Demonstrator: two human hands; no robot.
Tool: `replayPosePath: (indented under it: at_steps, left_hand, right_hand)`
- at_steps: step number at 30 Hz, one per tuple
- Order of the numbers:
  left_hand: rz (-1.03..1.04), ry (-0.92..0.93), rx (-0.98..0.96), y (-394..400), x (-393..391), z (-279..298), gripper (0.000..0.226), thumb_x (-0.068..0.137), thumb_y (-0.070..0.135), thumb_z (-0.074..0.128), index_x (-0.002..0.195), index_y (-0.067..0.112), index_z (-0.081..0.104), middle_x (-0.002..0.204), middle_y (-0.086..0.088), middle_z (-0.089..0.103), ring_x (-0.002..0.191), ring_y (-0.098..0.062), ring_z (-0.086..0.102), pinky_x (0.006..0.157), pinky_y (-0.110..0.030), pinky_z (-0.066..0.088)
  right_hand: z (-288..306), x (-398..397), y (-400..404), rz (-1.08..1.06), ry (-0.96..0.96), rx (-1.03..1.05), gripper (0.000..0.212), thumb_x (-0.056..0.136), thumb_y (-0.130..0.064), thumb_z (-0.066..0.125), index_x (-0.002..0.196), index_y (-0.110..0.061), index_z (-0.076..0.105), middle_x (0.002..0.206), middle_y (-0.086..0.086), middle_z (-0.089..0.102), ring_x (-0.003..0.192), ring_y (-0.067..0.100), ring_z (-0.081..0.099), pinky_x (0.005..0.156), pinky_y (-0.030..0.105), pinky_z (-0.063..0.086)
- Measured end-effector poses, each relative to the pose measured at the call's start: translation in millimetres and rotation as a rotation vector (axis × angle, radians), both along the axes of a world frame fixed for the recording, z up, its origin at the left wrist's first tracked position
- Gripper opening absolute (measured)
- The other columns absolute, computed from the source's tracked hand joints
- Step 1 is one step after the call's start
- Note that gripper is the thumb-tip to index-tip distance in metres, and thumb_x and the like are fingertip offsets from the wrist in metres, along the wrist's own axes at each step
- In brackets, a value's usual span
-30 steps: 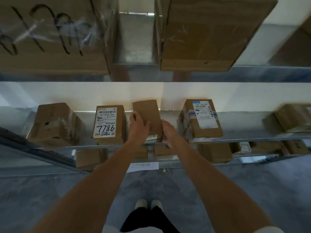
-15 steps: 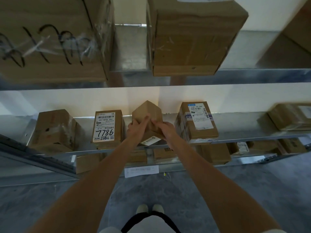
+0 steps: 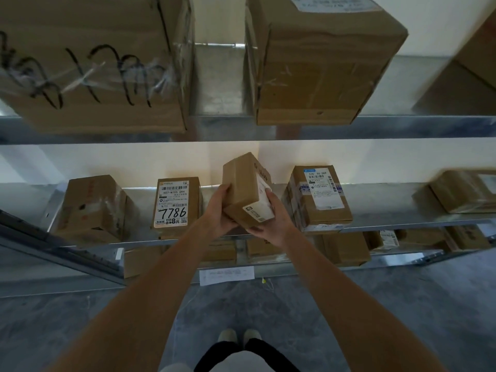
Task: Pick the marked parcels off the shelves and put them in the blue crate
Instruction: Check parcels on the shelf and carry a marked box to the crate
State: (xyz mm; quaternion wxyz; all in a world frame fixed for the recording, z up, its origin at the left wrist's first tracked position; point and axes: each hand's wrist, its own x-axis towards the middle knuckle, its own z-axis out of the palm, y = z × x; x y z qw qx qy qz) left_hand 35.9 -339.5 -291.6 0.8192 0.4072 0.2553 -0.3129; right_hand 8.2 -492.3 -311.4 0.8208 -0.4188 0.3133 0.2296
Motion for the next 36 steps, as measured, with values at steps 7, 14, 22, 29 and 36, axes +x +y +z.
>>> replayPosePath:
  at_steps: [7,14,22,29,36]
  left_hand:
    - [0.089,-0.113,0.388,0.7,0.1,-4.3,0.024,0.101,0.028,0.046,0.123,0.034,0.054,0.115,-0.003,0.062,0.101,-0.022,0.06,0.078,-0.04,0.056]
    - [-0.034,-0.178,0.389,-4.4,-6.8,-2.2,0.056,0.083,0.056,0.063,0.128,0.023,0.054,0.118,-0.008,0.064,0.107,-0.027,0.06,0.086,-0.042,0.056]
    - [-0.232,-0.062,0.385,13.7,-3.7,5.4,0.069,0.073,0.066,0.068,0.121,0.016,0.059,0.115,-0.014,0.067,0.105,-0.03,0.064,0.082,-0.041,0.058]
    - [-0.223,0.068,0.384,12.4,-6.4,12.5,0.079,0.061,0.072,0.072,0.113,0.013,0.062,0.109,-0.013,0.069,0.102,-0.027,0.064,0.082,-0.04,0.057]
    - [-0.135,-0.064,0.493,5.4,-7.0,9.9,0.049,0.085,0.05,0.064,0.12,0.016,0.059,0.115,-0.01,0.064,0.109,-0.03,0.059,0.096,-0.046,0.05]
  right_hand:
    - [3.9,0.6,-1.0,0.001,-0.134,-0.233,0.05,0.082,-0.046,0.072,0.122,-0.018,0.062,0.116,0.008,0.071,0.106,0.026,0.068,0.08,0.038,0.058]
    - [9.0,-3.2,1.3,-0.005,-0.151,-0.339,0.033,0.087,-0.042,0.067,0.111,-0.02,0.062,0.107,0.005,0.072,0.095,0.02,0.068,0.072,0.031,0.054]
    - [12.2,-1.2,-18.0,0.04,-0.096,-0.254,0.042,0.081,-0.045,0.07,0.109,-0.014,0.062,0.11,0.013,0.066,0.106,0.03,0.061,0.105,0.048,0.045]
    - [26.5,0.7,-13.6,0.08,-0.018,-0.25,0.064,0.064,-0.057,0.079,0.11,-0.014,0.066,0.118,0.014,0.067,0.114,0.031,0.061,0.102,0.05,0.048]
    - [29.5,-7.4,-15.5,0.05,-0.055,-0.308,0.023,0.089,-0.033,0.066,0.101,-0.015,0.06,0.108,0.012,0.066,0.1,0.028,0.063,0.093,0.04,0.053]
